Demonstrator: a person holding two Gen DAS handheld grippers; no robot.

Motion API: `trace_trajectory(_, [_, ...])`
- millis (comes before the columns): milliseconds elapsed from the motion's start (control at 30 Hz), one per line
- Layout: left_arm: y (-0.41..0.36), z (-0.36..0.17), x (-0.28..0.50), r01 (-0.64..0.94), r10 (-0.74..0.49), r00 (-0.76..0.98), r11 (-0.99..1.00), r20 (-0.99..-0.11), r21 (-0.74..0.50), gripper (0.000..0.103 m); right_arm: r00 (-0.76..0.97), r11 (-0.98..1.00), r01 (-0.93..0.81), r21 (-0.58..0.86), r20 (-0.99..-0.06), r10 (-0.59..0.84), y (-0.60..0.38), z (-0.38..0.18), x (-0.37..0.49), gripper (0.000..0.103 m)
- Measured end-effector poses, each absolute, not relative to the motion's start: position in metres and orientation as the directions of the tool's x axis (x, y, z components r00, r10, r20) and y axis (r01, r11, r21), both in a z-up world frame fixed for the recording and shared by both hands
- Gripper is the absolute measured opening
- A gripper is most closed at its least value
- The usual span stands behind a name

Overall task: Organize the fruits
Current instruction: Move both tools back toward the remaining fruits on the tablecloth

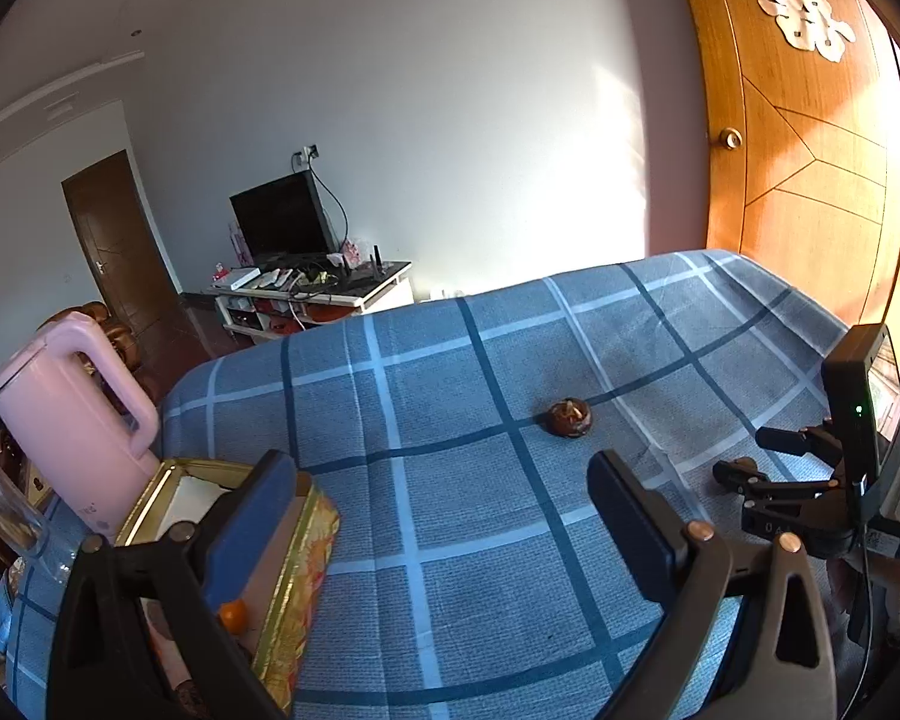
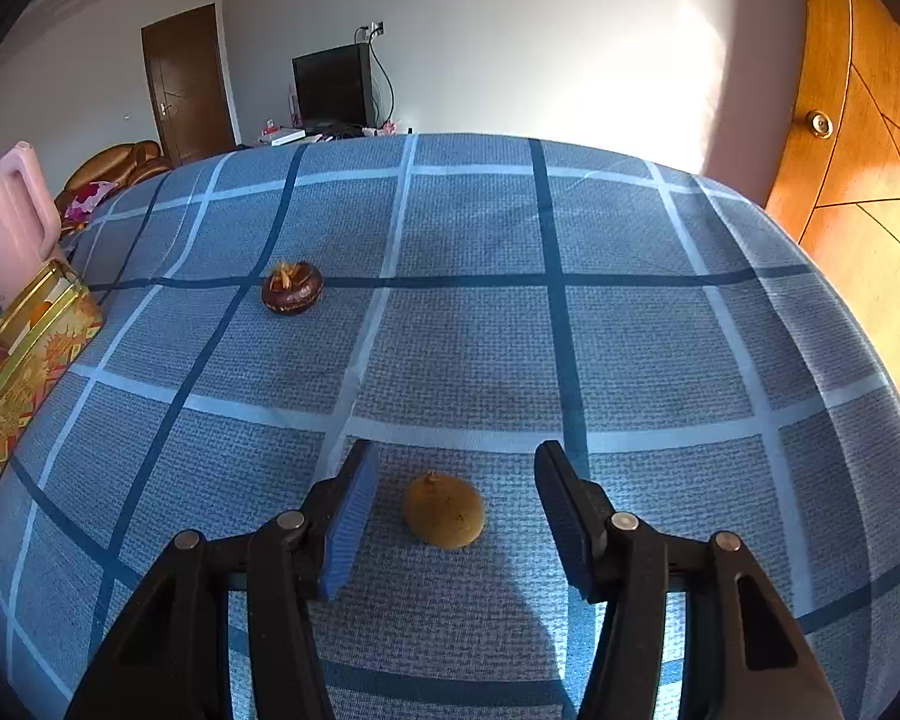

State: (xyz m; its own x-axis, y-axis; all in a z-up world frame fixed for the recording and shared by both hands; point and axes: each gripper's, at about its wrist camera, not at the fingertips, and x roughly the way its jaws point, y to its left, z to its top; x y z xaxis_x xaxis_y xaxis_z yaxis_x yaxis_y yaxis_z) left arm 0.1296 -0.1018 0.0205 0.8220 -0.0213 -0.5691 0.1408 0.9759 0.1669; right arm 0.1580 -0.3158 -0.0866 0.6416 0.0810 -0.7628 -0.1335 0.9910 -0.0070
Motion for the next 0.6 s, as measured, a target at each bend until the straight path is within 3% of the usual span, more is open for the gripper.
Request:
trace_trajectory(100, [-0.109, 0.004, 0.146, 0.159, -0.037, 0.797, 0.976, -0.603, 0.15, 0.1, 0.593, 0.989, -0.145, -0.01, -0.801, 0.079, -0.315, -0.099, 0.164, 0.044])
trace_trajectory(167, [-0.112, -0.007, 0.158, 0.161, -0.041, 0.78, 0.977, -0.625, 0.137, 0.1, 0.592, 0.989, -0.146, -0.002, -0.802, 0.086, -0.317, -0.1, 0.166, 0.03])
trace_trajectory(500, [-0.13, -0.045, 0.212, 0.18, -0.095, 0.699, 0.983, -0.709, 0.045, 0.098, 0.69, 0.994, -0.108, -0.021, -0.721, 0.06, -0.316, -0.066, 0.171, 0.03])
trace_trajectory(600, [-0.143, -0.052, 0.224, 0.199, -0.12, 0.682, 0.98, -0.721, 0.025, 0.093, 0.724, 0.998, -0.063, -0.024, -0.69, 0.029, -0.317, -0.06, 0.183, 0.03])
